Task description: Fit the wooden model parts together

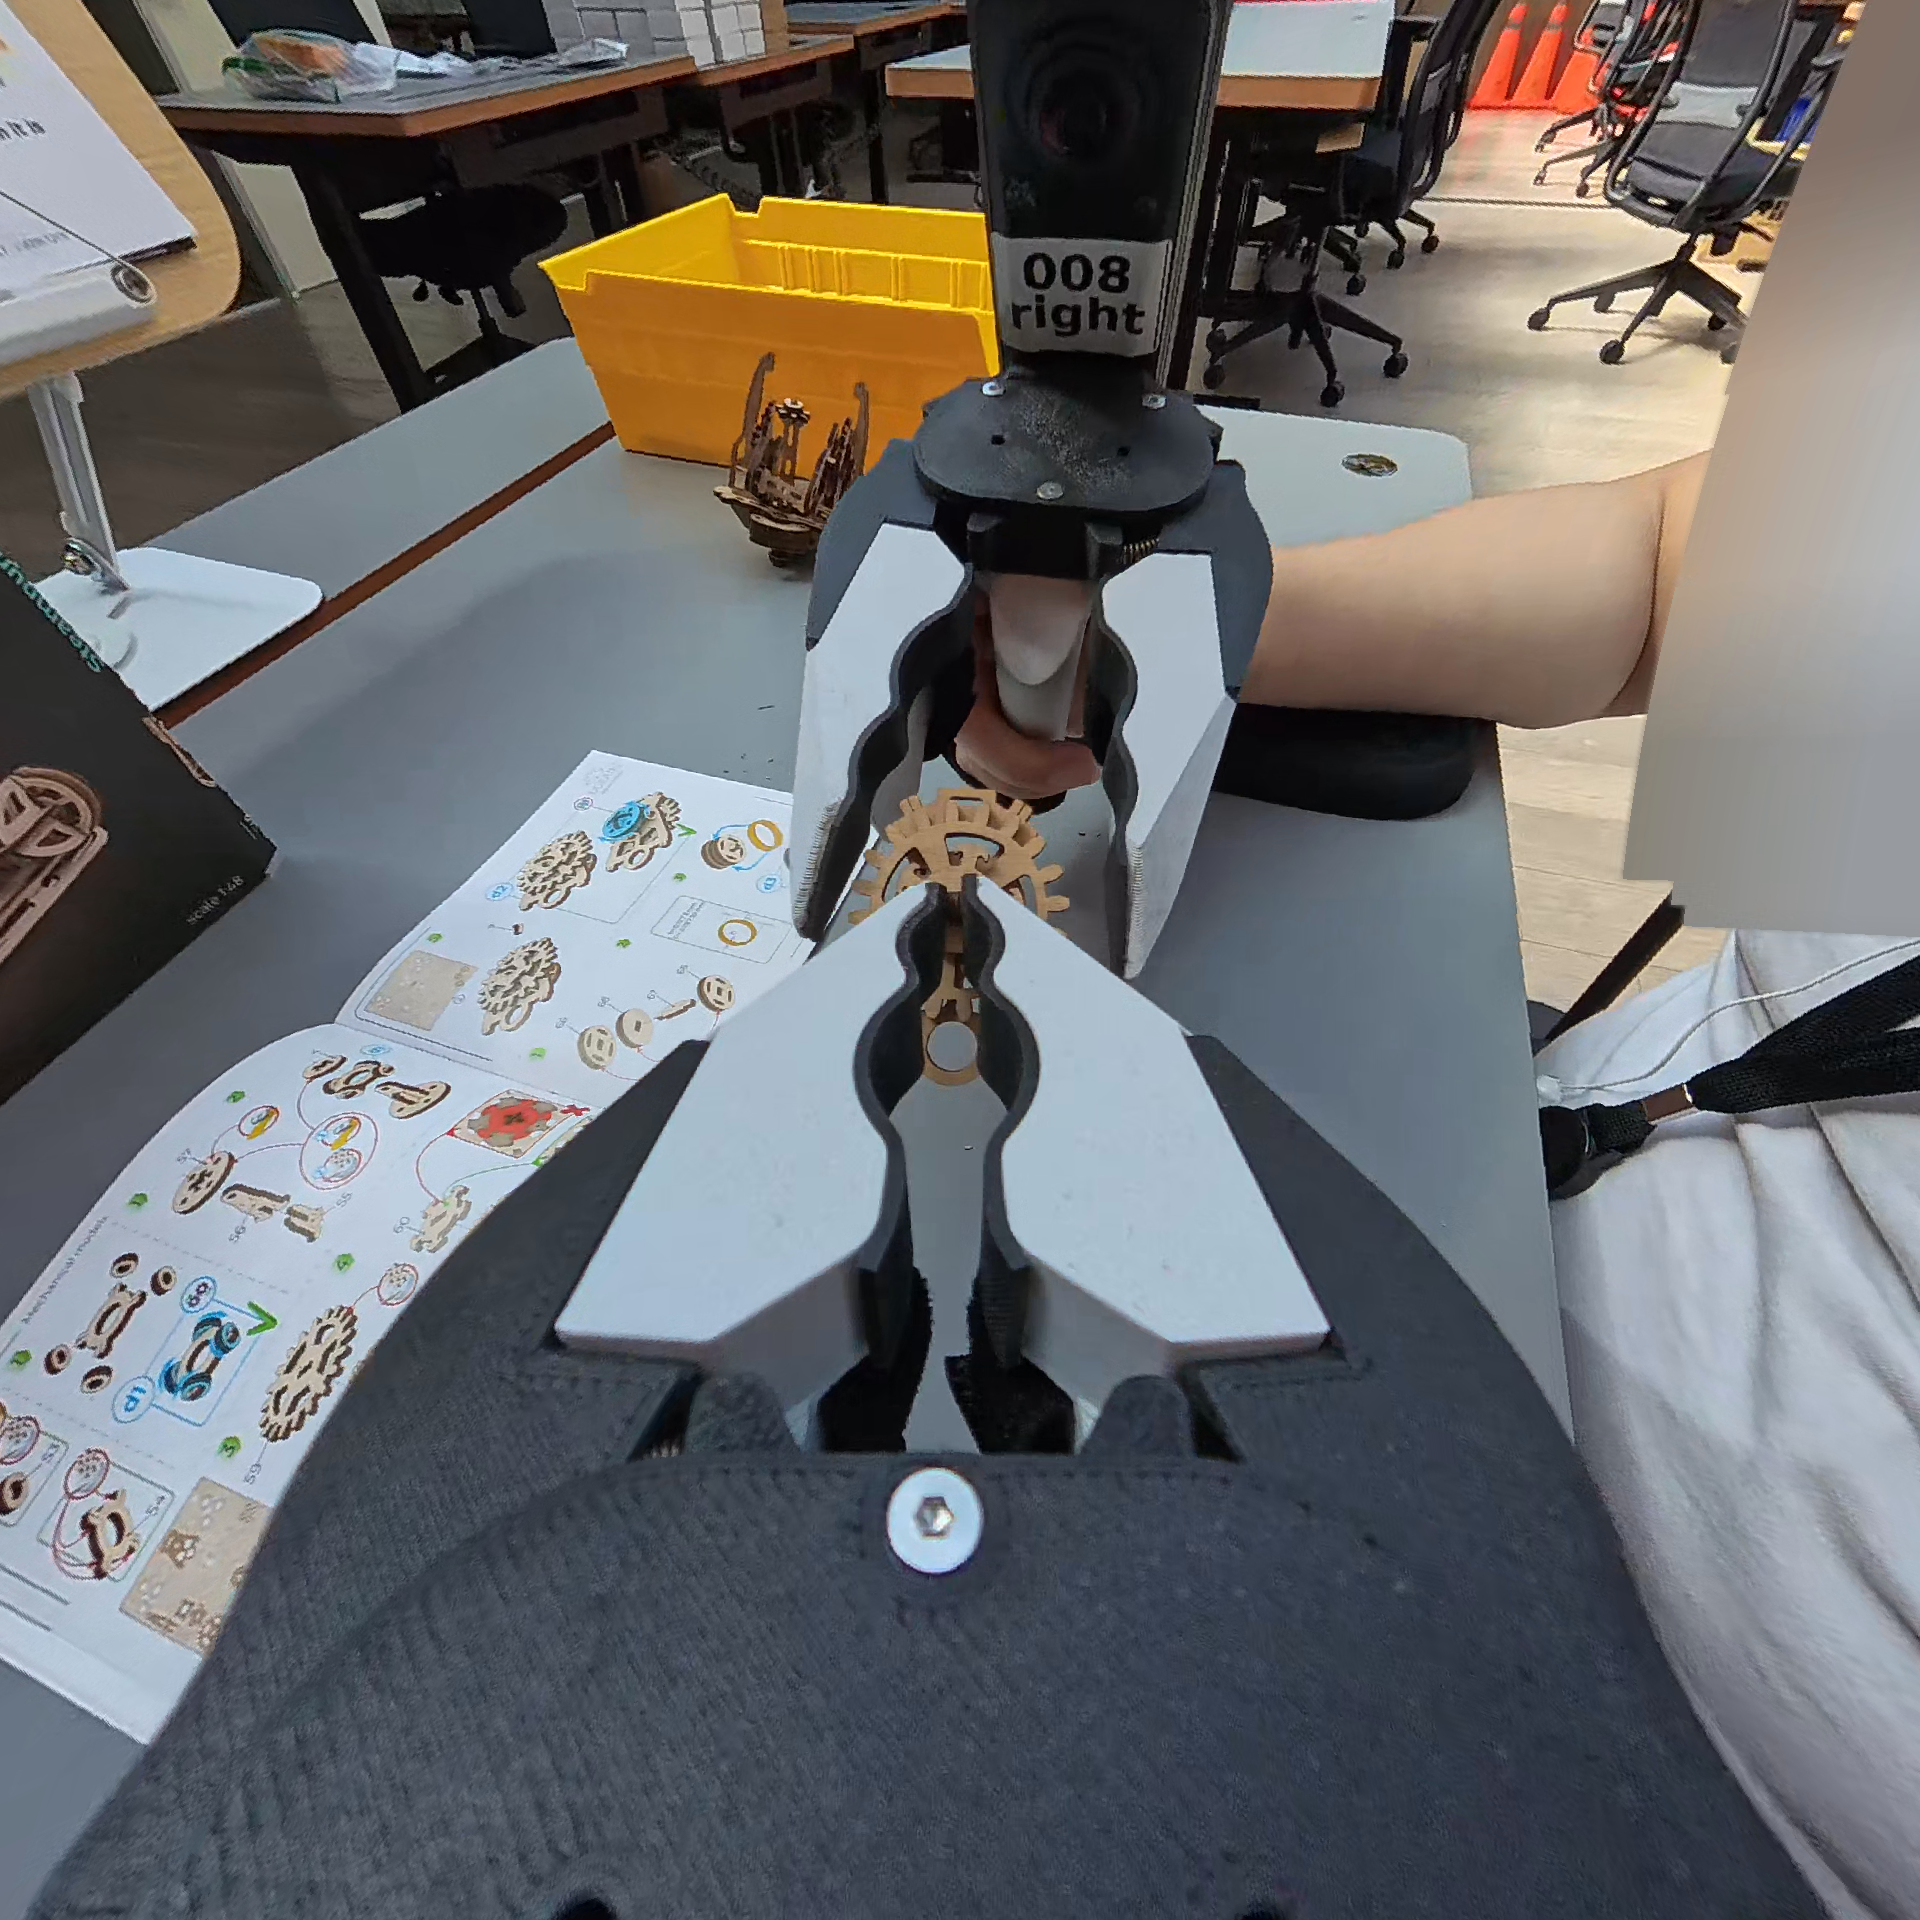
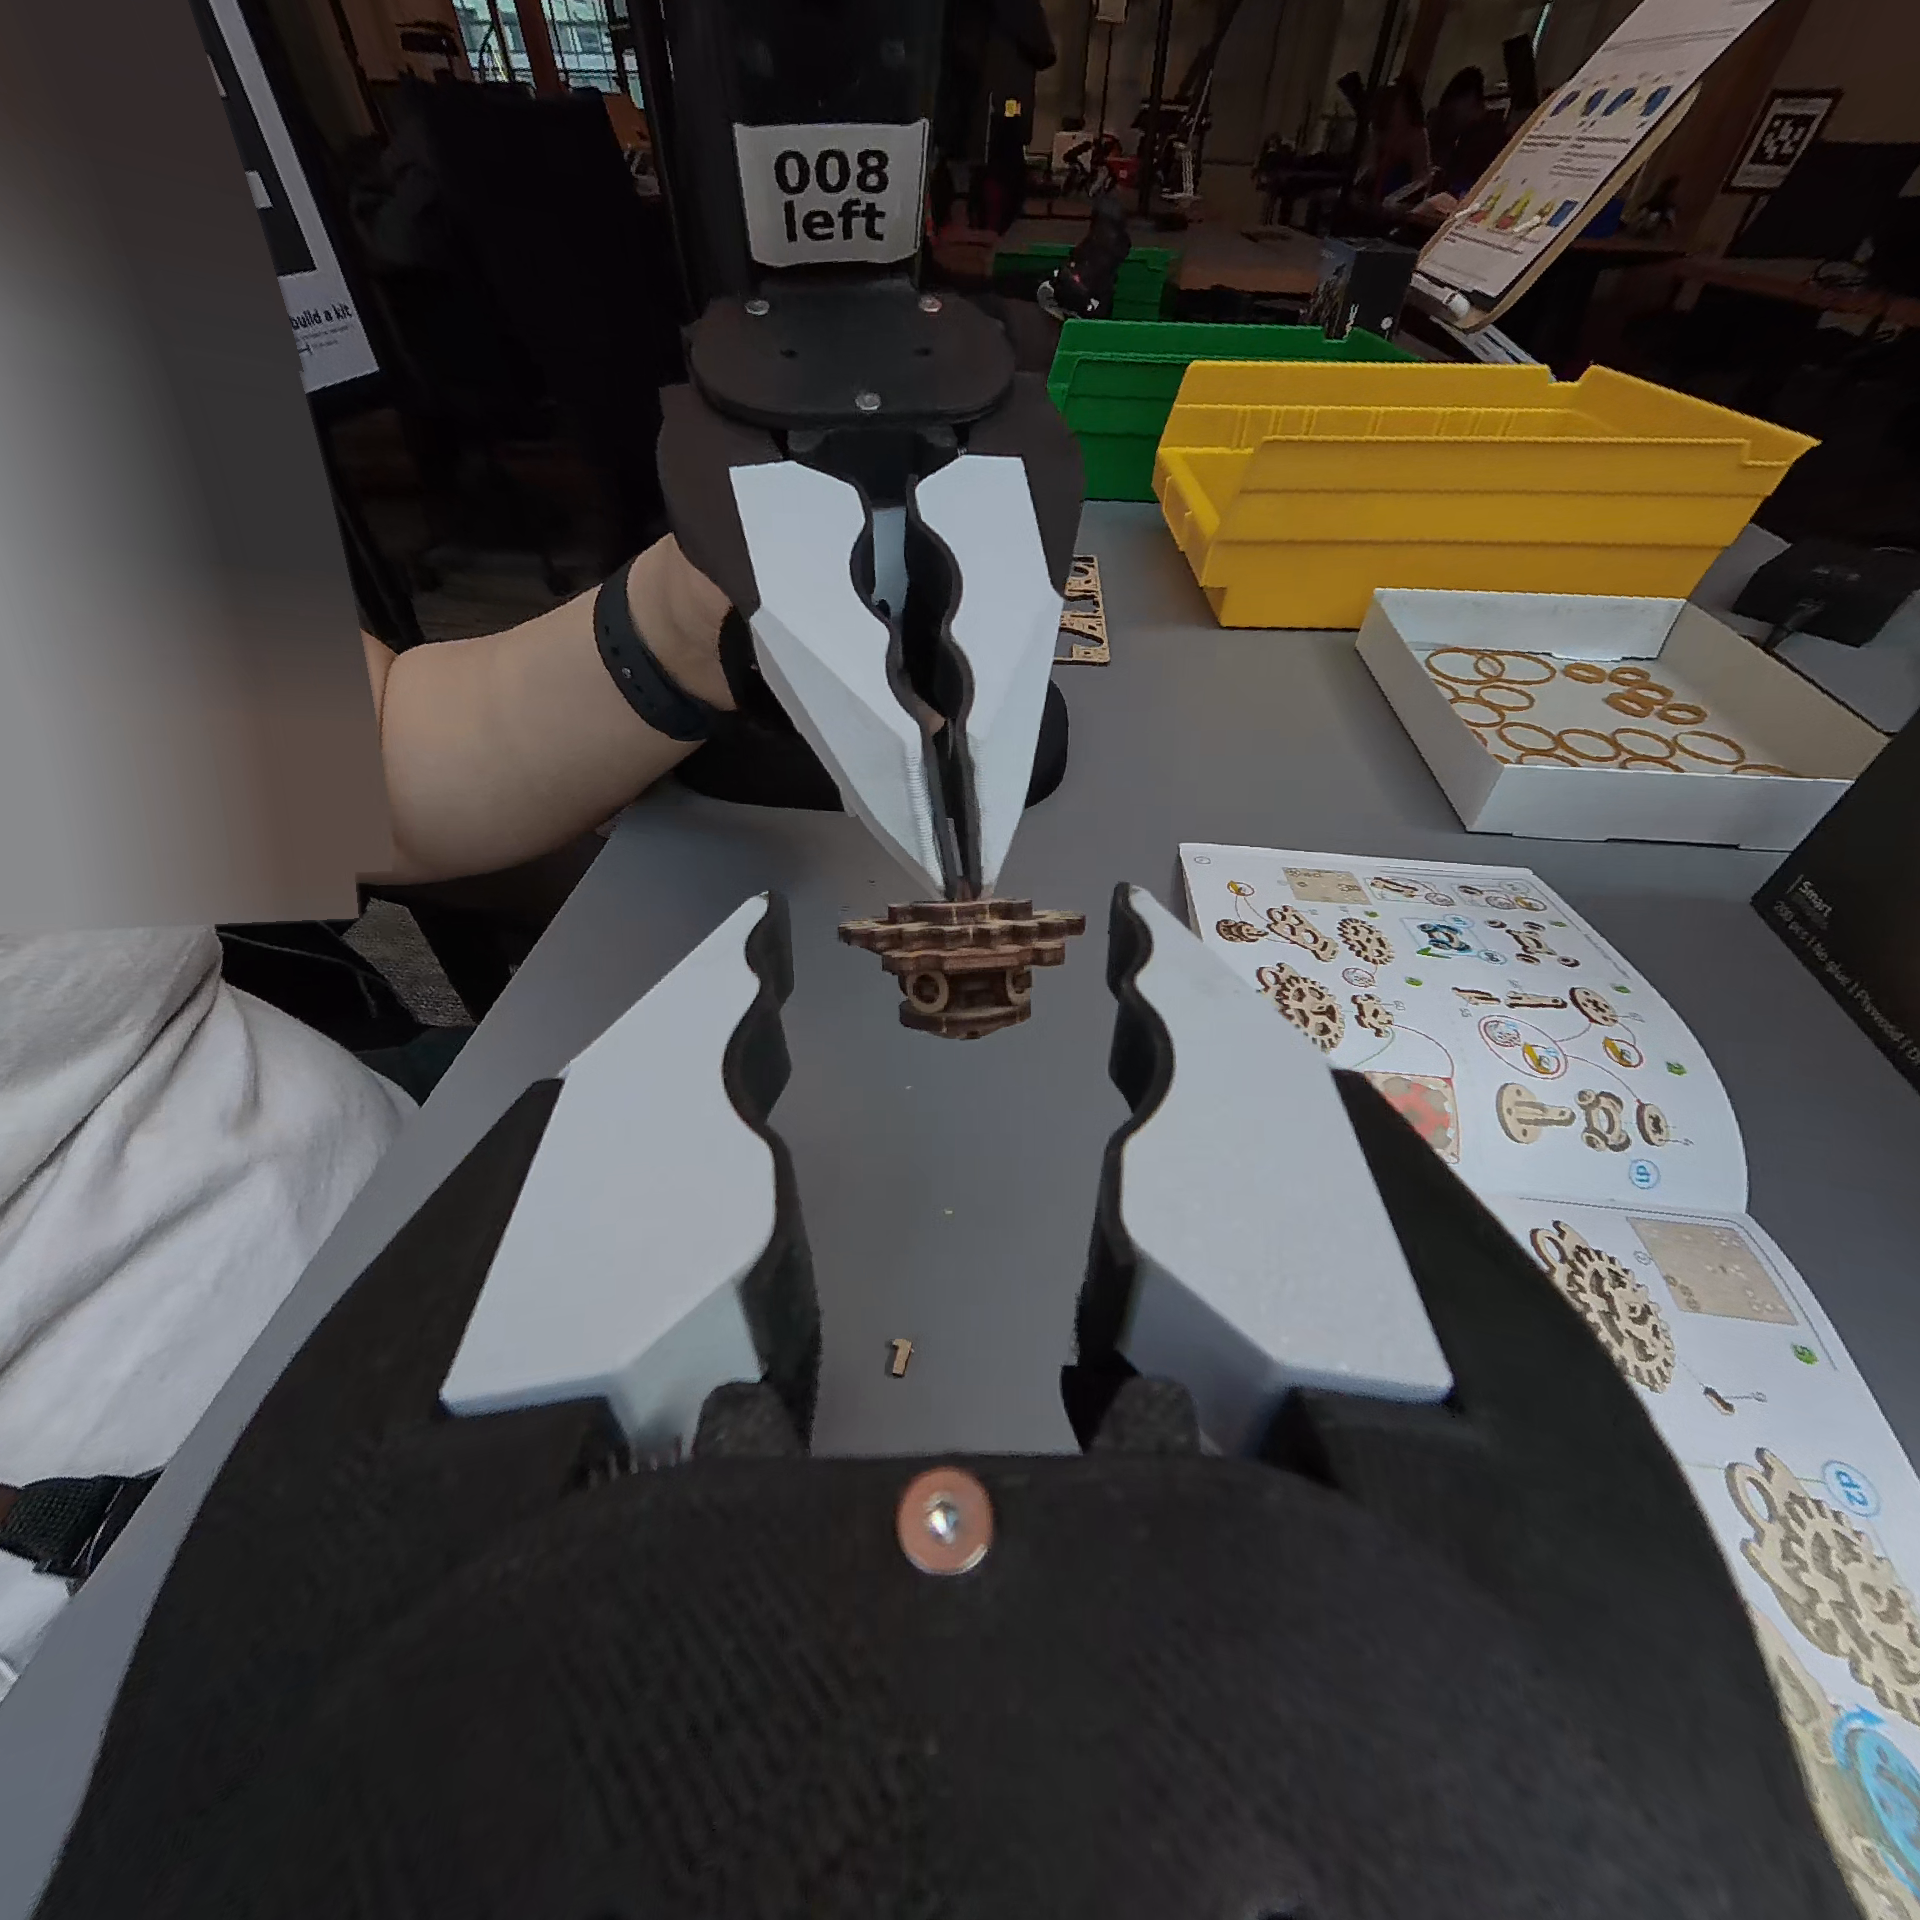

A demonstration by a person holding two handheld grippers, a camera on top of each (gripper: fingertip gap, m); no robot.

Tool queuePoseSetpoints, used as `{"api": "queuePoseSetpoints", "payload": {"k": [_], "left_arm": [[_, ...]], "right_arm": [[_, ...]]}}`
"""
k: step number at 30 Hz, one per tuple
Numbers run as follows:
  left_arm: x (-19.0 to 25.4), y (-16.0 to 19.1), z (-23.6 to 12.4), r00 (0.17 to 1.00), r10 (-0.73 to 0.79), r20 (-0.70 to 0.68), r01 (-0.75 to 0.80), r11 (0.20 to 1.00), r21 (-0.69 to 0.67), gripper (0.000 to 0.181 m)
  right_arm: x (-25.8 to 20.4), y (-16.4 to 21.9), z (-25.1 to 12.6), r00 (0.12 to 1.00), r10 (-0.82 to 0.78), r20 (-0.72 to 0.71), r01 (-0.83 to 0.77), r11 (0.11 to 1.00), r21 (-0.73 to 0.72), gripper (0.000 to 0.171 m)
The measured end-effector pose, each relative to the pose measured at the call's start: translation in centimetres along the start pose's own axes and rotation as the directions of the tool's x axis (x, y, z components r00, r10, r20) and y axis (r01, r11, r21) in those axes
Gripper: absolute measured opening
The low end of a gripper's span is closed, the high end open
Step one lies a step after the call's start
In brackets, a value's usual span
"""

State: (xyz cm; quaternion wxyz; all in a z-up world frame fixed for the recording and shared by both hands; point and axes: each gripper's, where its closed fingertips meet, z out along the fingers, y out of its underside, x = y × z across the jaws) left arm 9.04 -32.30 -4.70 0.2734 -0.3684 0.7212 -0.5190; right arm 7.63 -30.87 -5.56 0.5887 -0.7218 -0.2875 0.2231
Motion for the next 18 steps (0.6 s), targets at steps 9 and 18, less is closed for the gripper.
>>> {"api": "queuePoseSetpoints", "payload": {"k": [9, 18], "left_arm": [[0.1, -0.1, -0.1, 1.0, 0.01, 0.025, -0.01, 1.0, 0.007, 0.0], [-0.6, -1.4, -0.5, 0.99, -0.12, 0.079, 0.113, 0.99, 0.089, 0.002]], "right_arm": [[0.1, -0.2, -0.1, 0.995, -0.081, -0.055, 0.079, 0.997, -0.023, 0.045], [1.3, -1.6, -0.4, 0.871, -0.381, -0.31, 0.364, 0.925, -0.112, 0.046]]}}
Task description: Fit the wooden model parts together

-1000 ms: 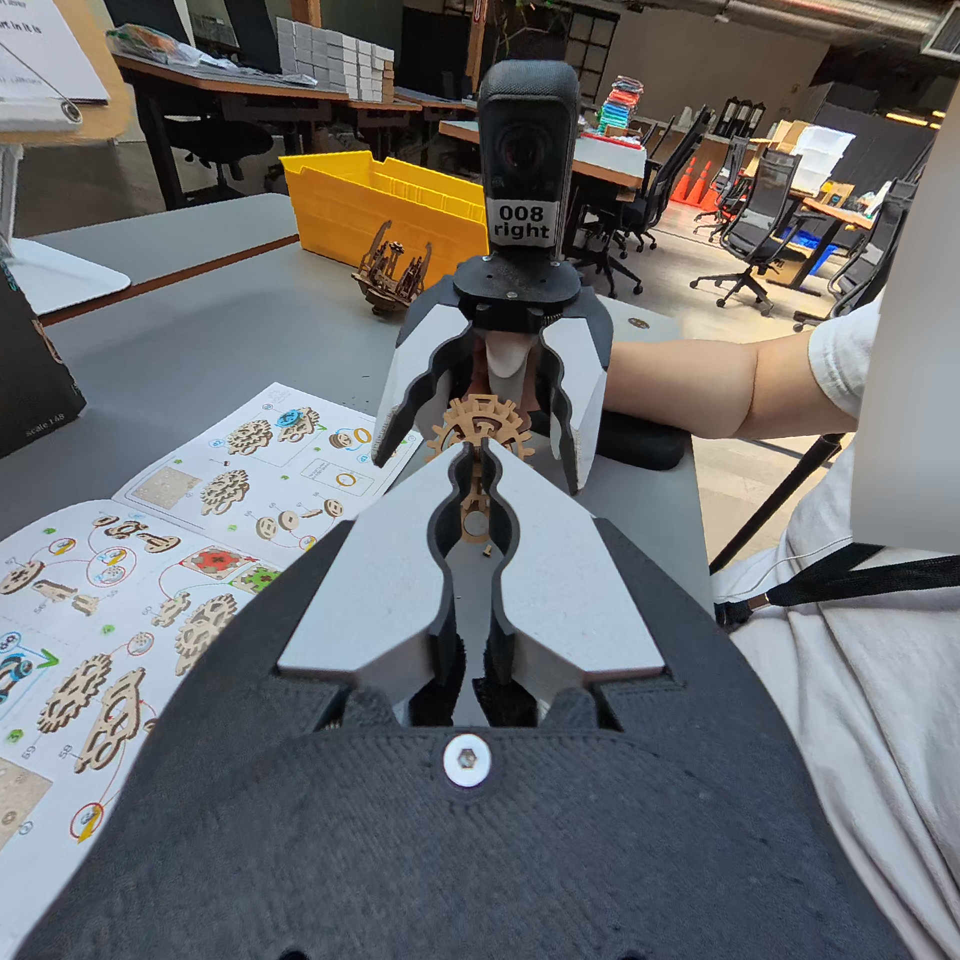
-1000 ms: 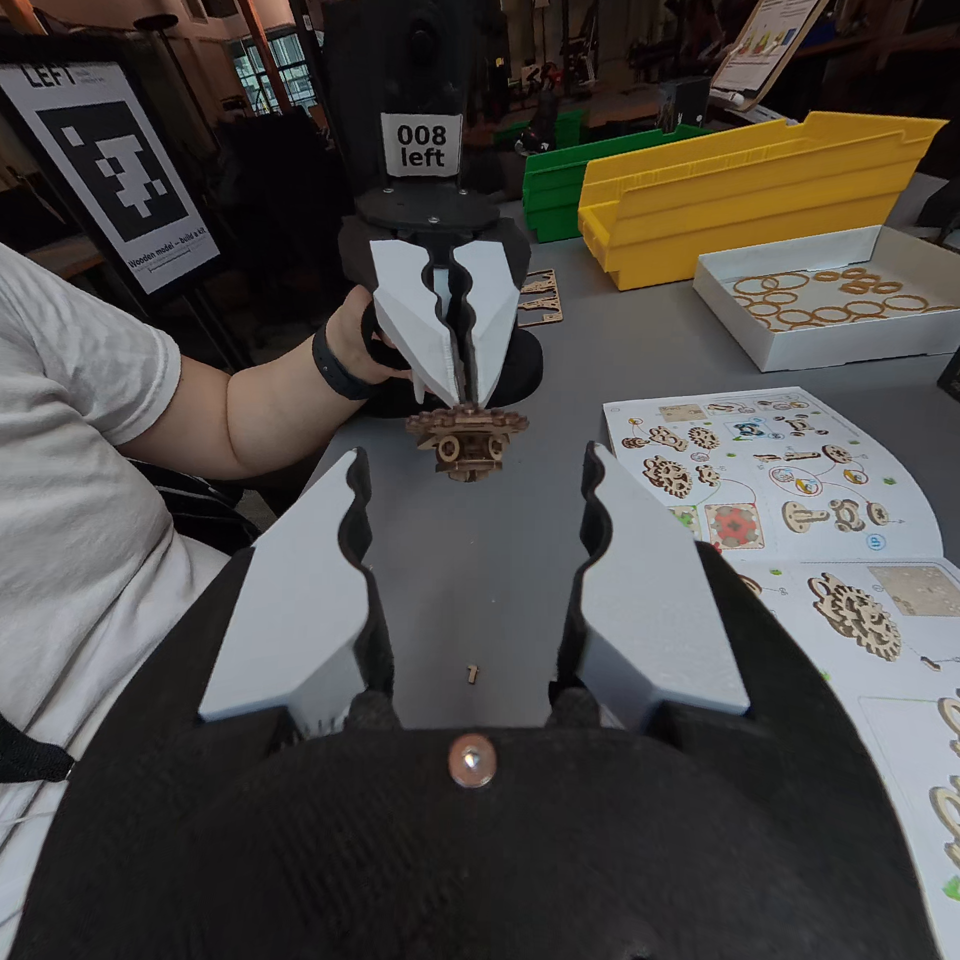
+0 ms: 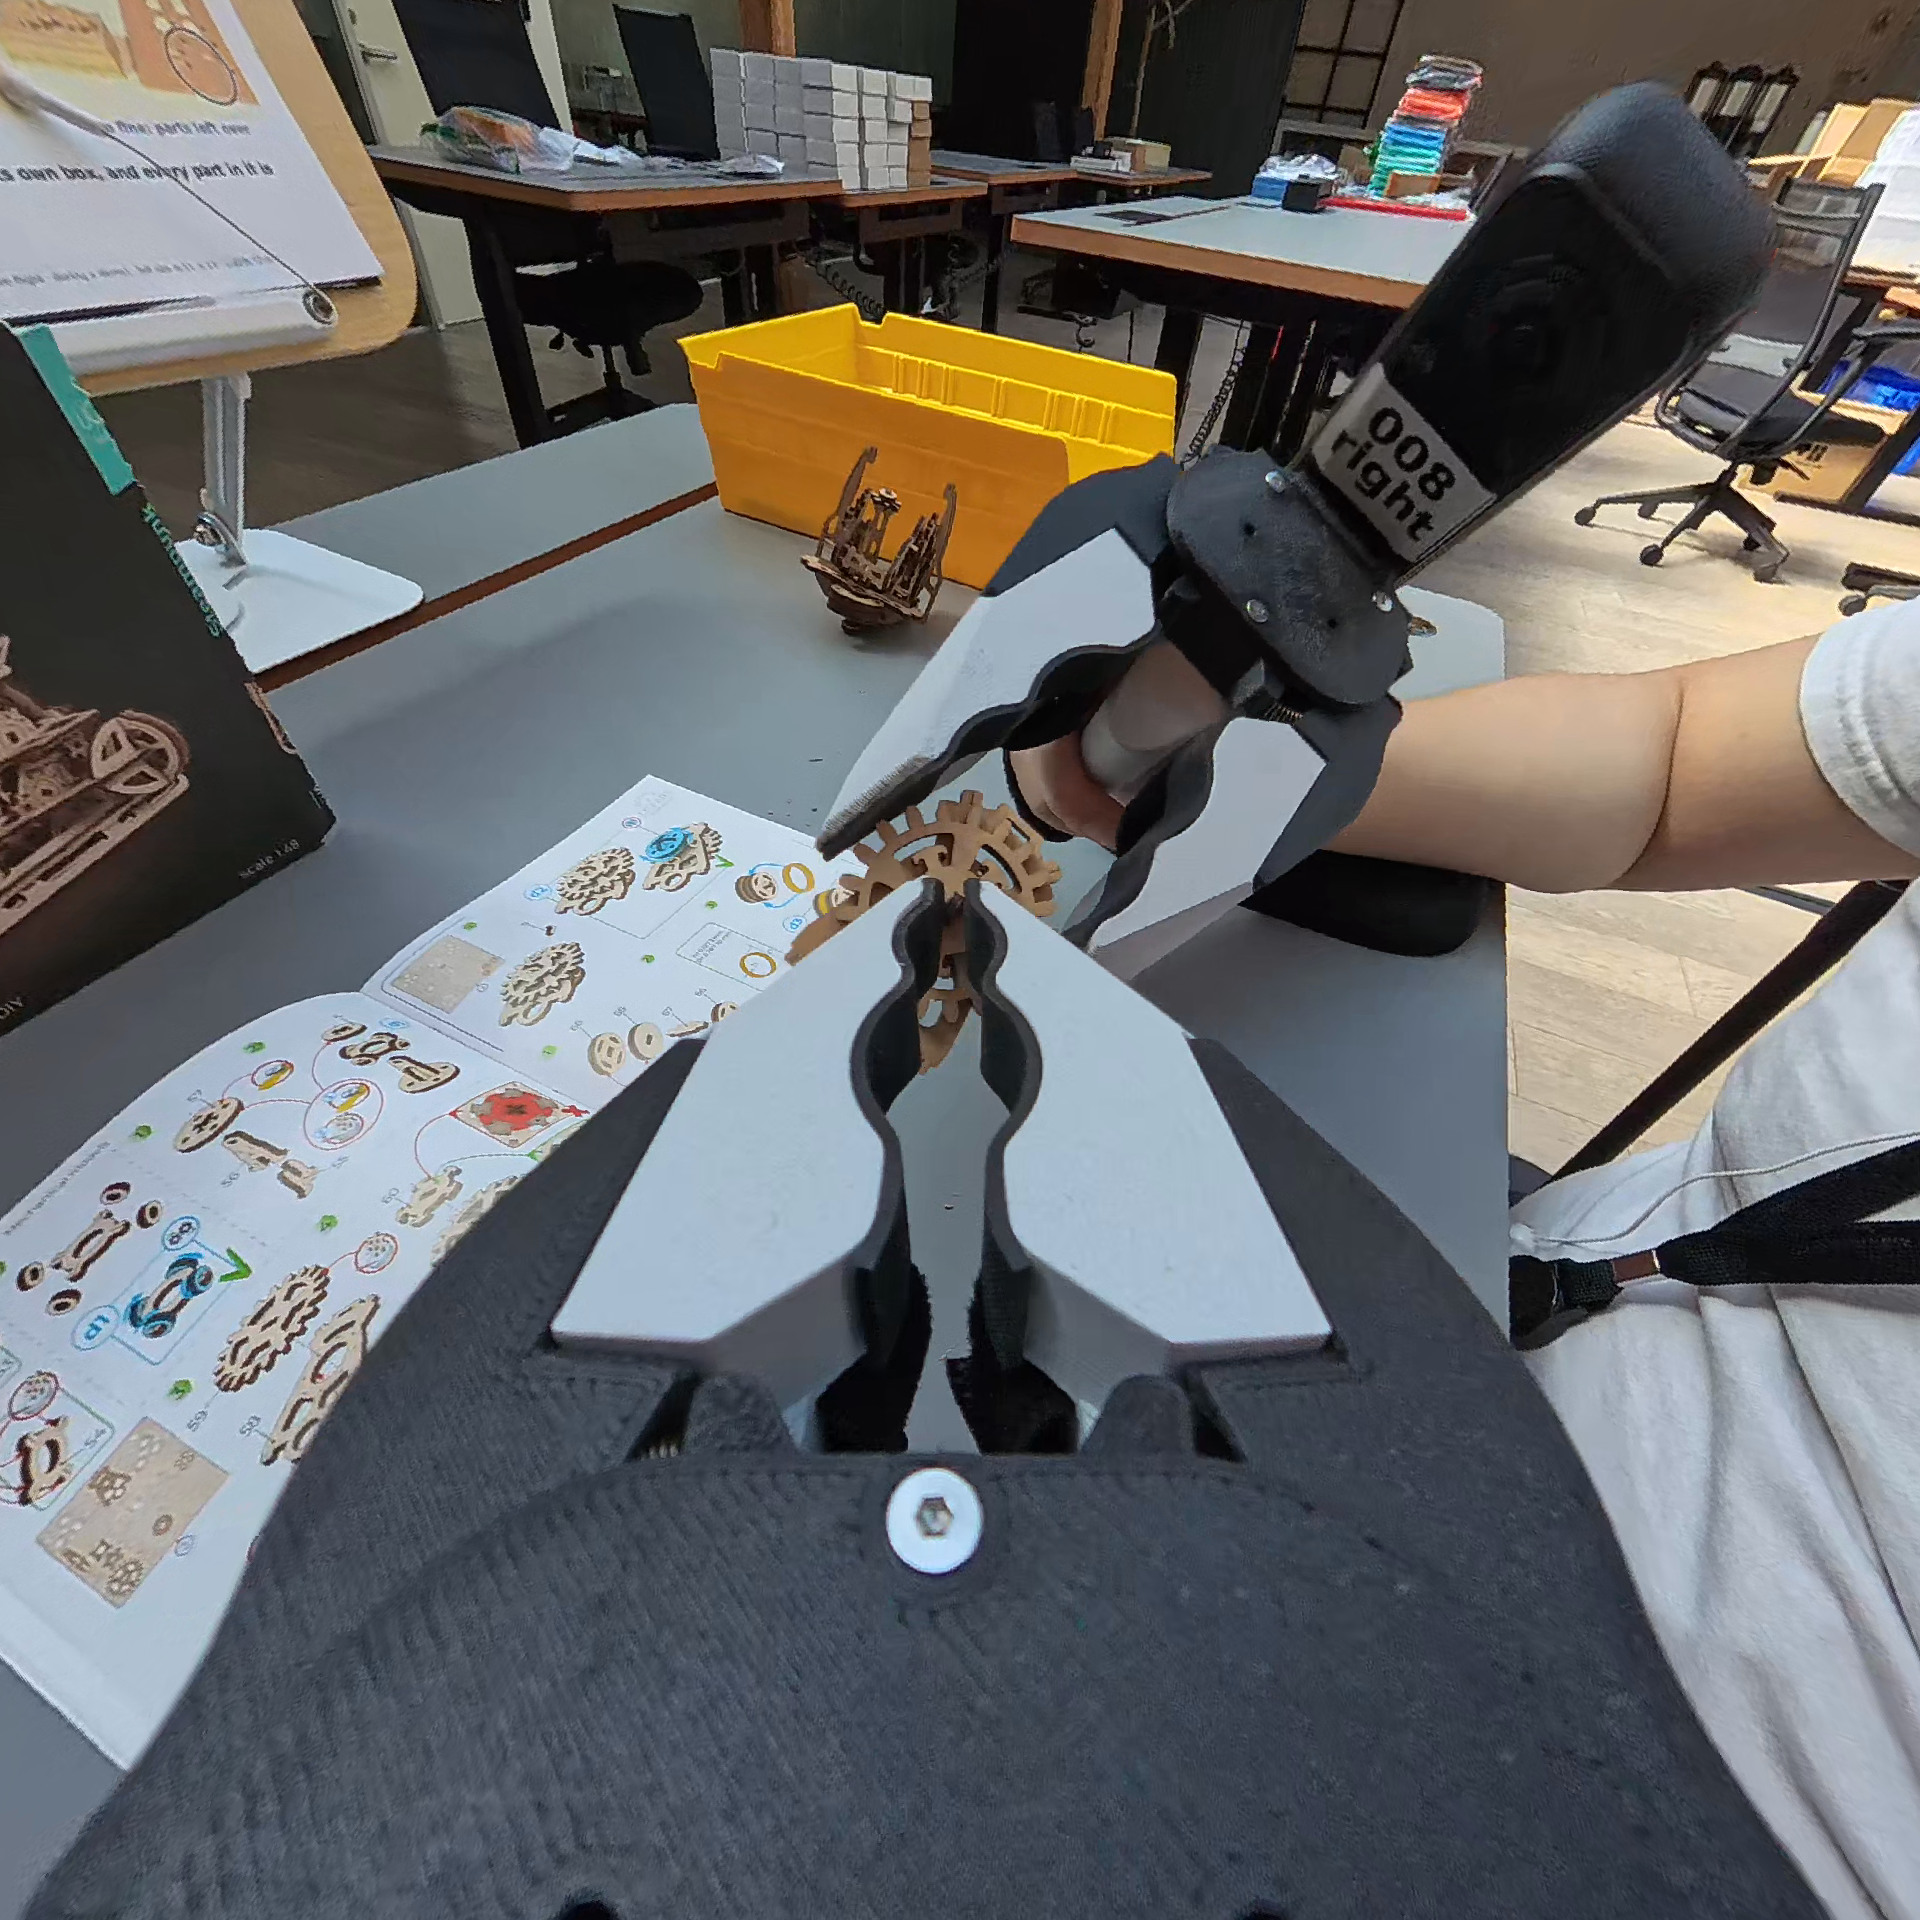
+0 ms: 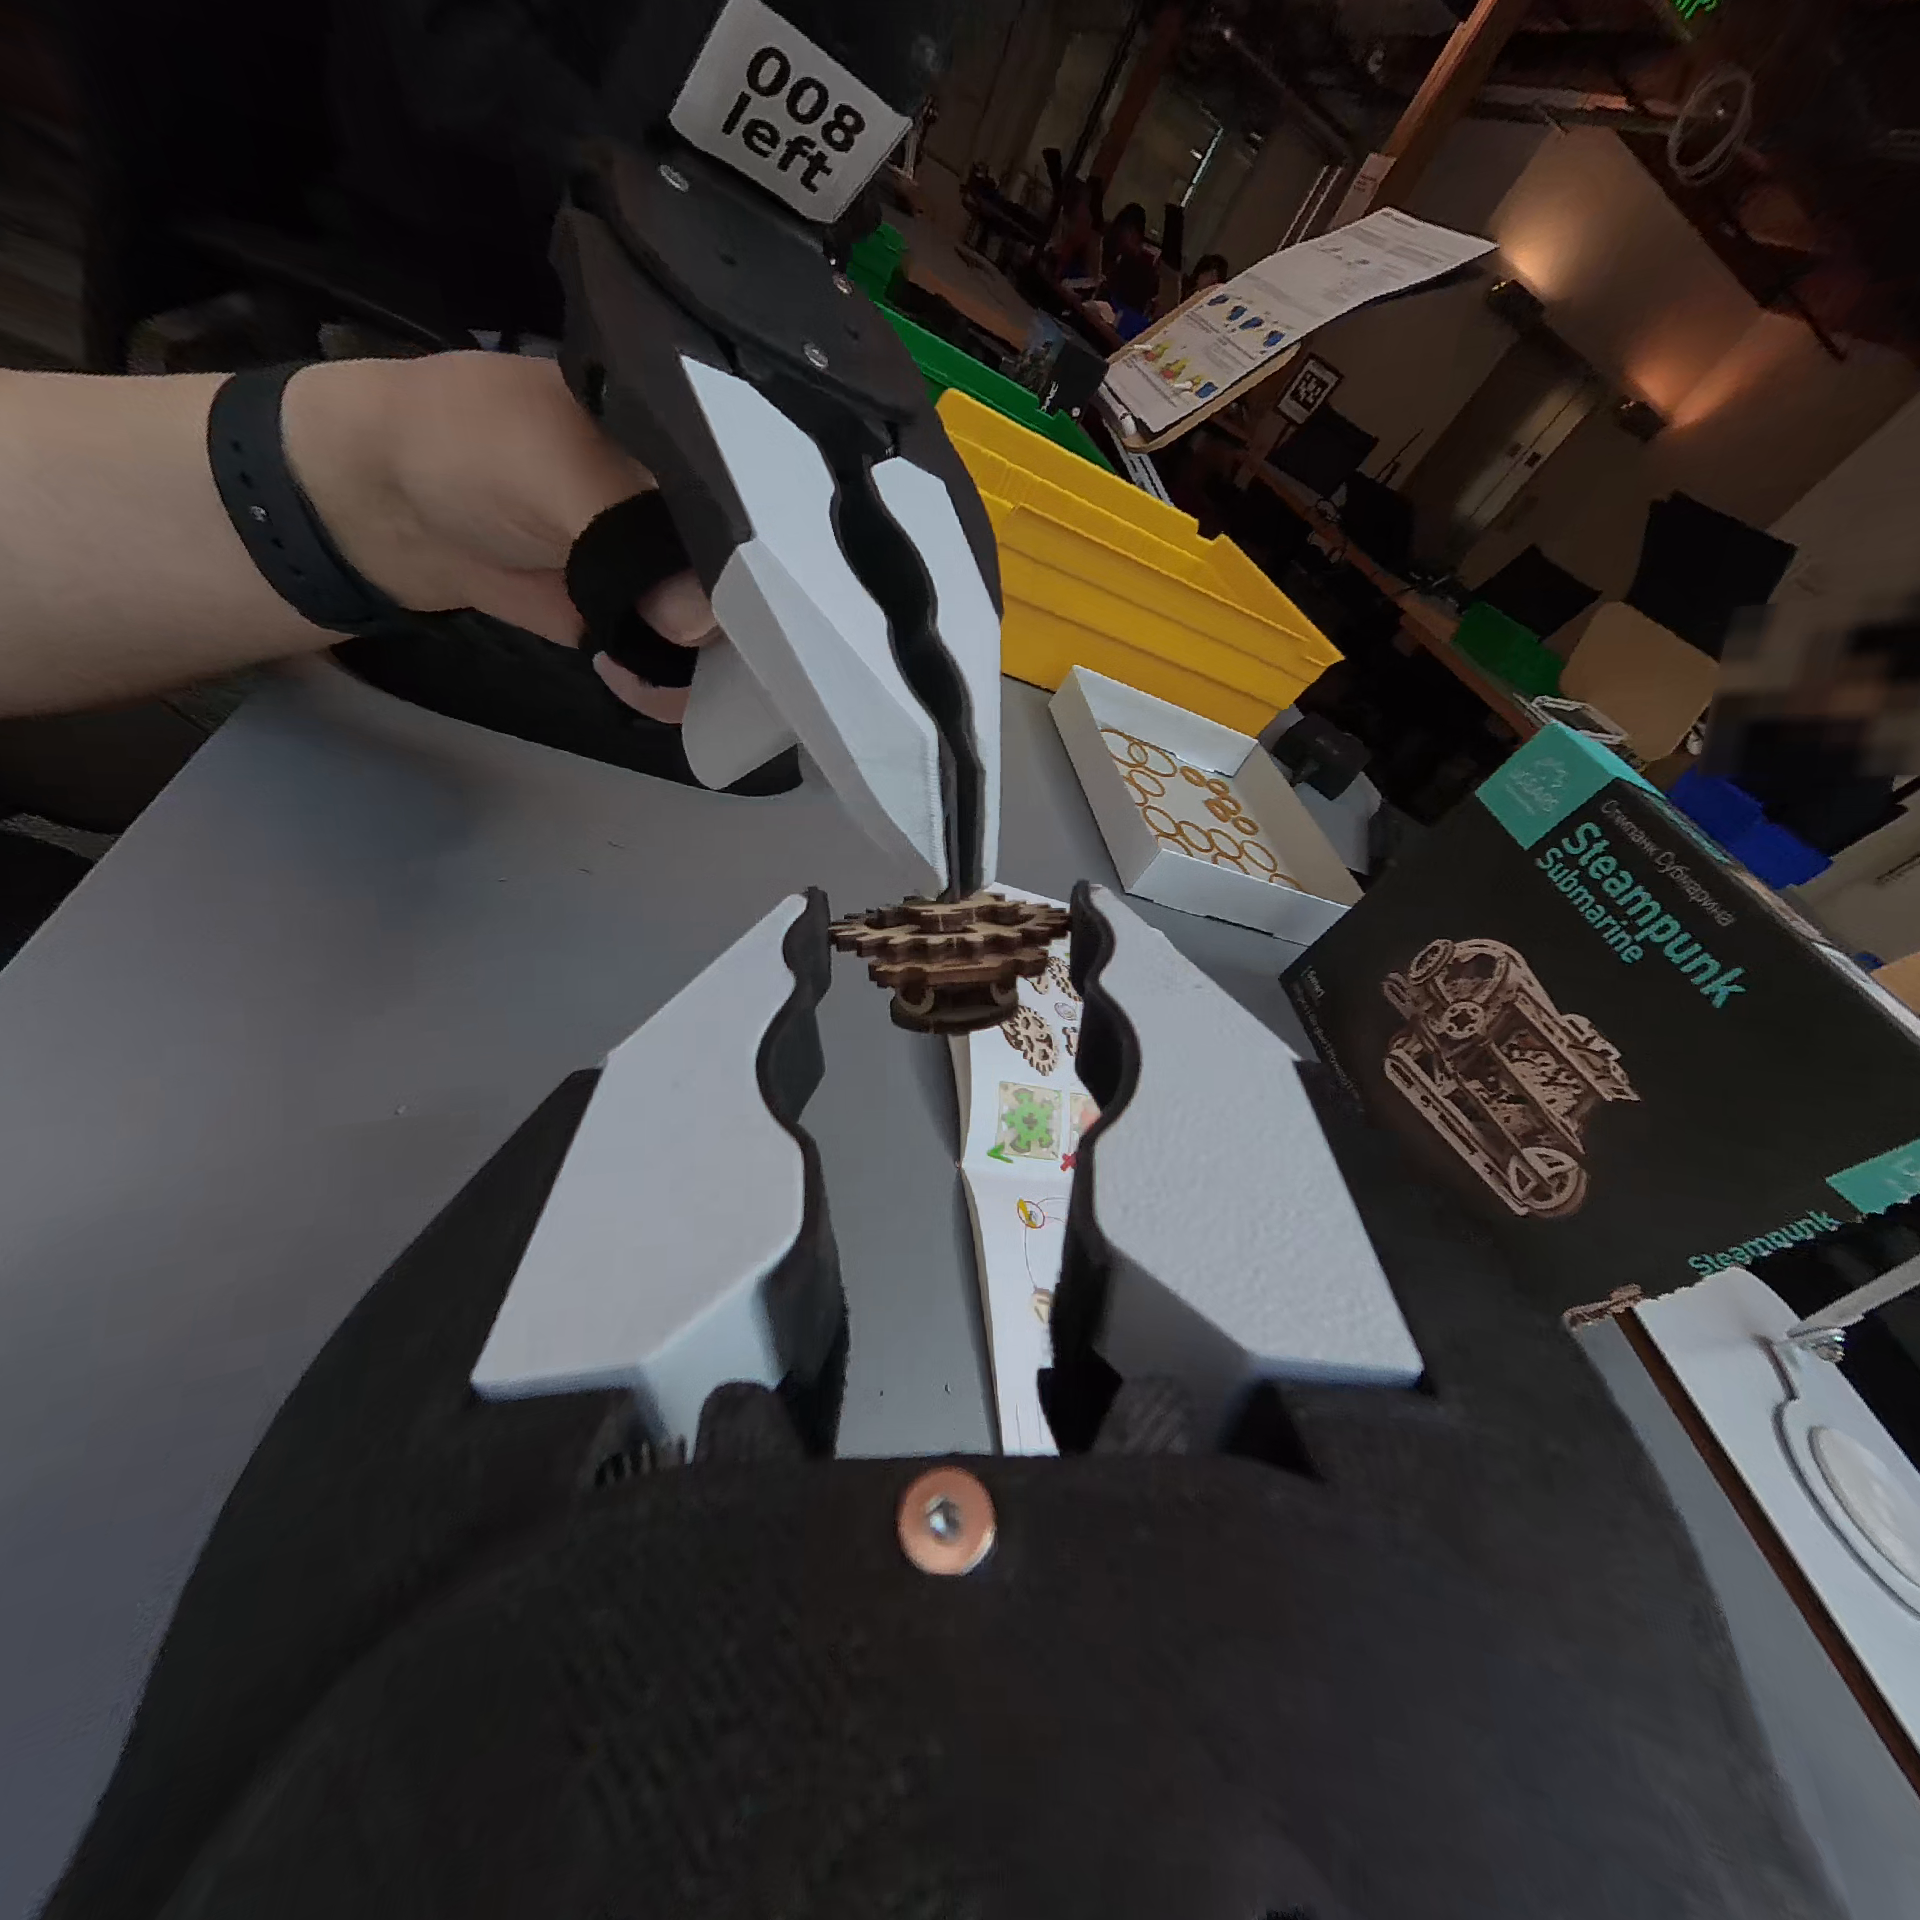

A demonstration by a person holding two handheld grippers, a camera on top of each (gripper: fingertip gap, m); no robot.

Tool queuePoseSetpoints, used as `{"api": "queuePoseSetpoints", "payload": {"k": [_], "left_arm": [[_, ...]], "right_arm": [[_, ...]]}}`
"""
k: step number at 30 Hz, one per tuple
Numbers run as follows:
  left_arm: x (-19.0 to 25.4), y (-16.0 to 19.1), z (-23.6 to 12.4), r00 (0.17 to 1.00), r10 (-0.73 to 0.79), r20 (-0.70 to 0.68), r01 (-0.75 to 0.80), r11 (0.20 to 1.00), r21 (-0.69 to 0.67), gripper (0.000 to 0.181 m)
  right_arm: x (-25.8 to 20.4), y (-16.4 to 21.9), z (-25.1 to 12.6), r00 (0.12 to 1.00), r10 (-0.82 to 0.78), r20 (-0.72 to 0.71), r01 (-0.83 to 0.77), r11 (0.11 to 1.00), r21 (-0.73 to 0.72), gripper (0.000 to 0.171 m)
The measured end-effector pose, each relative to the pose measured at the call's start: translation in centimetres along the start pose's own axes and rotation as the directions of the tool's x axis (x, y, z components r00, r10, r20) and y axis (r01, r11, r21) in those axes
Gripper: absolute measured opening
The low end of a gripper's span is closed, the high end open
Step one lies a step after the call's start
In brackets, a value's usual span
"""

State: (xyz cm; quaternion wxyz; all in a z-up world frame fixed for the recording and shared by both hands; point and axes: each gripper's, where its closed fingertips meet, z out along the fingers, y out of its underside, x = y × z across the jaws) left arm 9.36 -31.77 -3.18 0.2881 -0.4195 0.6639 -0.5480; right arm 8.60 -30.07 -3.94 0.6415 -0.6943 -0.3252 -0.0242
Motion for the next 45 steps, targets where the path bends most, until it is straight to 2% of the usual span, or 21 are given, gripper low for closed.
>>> {"api": "queuePoseSetpoints", "payload": {"k": [2, 6, 12, 18, 20, 23, 24, 28, 33, 37, 40, 42, 45], "left_arm": [[0.0, -0.3, -0.1, 1.0, 0.003, 0.012, -0.003, 1.0, 0.022, 0.0], [-0.6, -1.5, -1.1, 0.999, 0.001, 0.051, -0.006, 0.994, 0.111, 0.0], [-1.5, -0.6, -2.2, 0.992, -0.126, 0.018, 0.123, 0.985, 0.117, 0.028], [-0.4, -0.1, -2.2, 0.914, -0.352, -0.203, 0.385, 0.91, 0.156, 0.028], [0.6, -0.4, -2.2, 0.858, -0.404, -0.317, 0.469, 0.868, 0.161, 0.019], [1.3, -0.4, -2.3, 0.787, -0.451, -0.422, 0.548, 0.824, 0.141, 0.01], [1.5, -0.4, -2.3, 0.775, -0.452, -0.442, 0.557, 0.819, 0.138, 0.004], [2.1, -1.1, -3.0, 0.743, -0.436, -0.508, 0.578, 0.801, 0.159, 0.002], [2.1, -0.8, -2.8, 0.774, -0.42, -0.474, 0.551, 0.815, 0.179, 0.002], [3.0, -0.8, -2.7, 0.732, -0.434, -0.525, 0.581, 0.8, 0.148, 0.002], [2.8, -0.6, -2.5, 0.734, -0.442, -0.516, 0.584, 0.798, 0.148, 0.002], [2.1, -0.9, -2.8, 0.76, -0.431, -0.487, 0.577, 0.792, 0.2, 0.0], [0.0, -1.0, -3.3, 0.86, -0.401, -0.317, 0.495, 0.807, 0.322, 0.0]], "right_arm": [[0.1, -0.2, 0.0, 0.999, -0.037, -0.033, 0.037, 0.999, -0.008, 0.046], [-0.1, -0.5, -0.1, 1.0, 0.02, 0.003, -0.02, 1.0, 0.015, 0.046], [-0.2, -2.0, -1.1, 0.996, 0.064, 0.059, -0.071, 0.99, 0.121, 0.046], [-0.8, -3.5, -1.8, 0.997, 0.016, 0.082, -0.032, 0.978, 0.206, 0.046], [-1.1, -3.8, -1.9, 0.996, -0.005, 0.087, -0.014, 0.975, 0.223, 0.046], [-1.3, -4.1, -2.1, 0.996, -0.028, 0.09, 0.005, 0.969, 0.245, 0.046], [-1.3, -4.2, -2.2, 0.996, -0.035, 0.085, 0.012, 0.967, 0.253, 0.046], [-1.3, -4.4, -2.6, 0.994, -0.035, 0.108, 0.003, 0.959, 0.284, 0.046], [-1.3, -4.0, -2.6, 0.99, -0.015, 0.142, -0.026, 0.958, 0.286, 0.046], [-2.0, -4.7, -3.1, 0.982, -0.058, 0.179, -0.003, 0.946, 0.323, 0.046], [-2.1, -4.6, -3.0, 0.981, -0.06, 0.185, -0.002, 0.949, 0.316, 0.046], [-1.6, -3.9, -2.6, 0.985, -0.032, 0.169, -0.017, 0.959, 0.282, 0.045], [0.5, -3.7, -2.5, 0.987, 0.108, 0.12, -0.137, 0.953, 0.271, 0.056]]}}
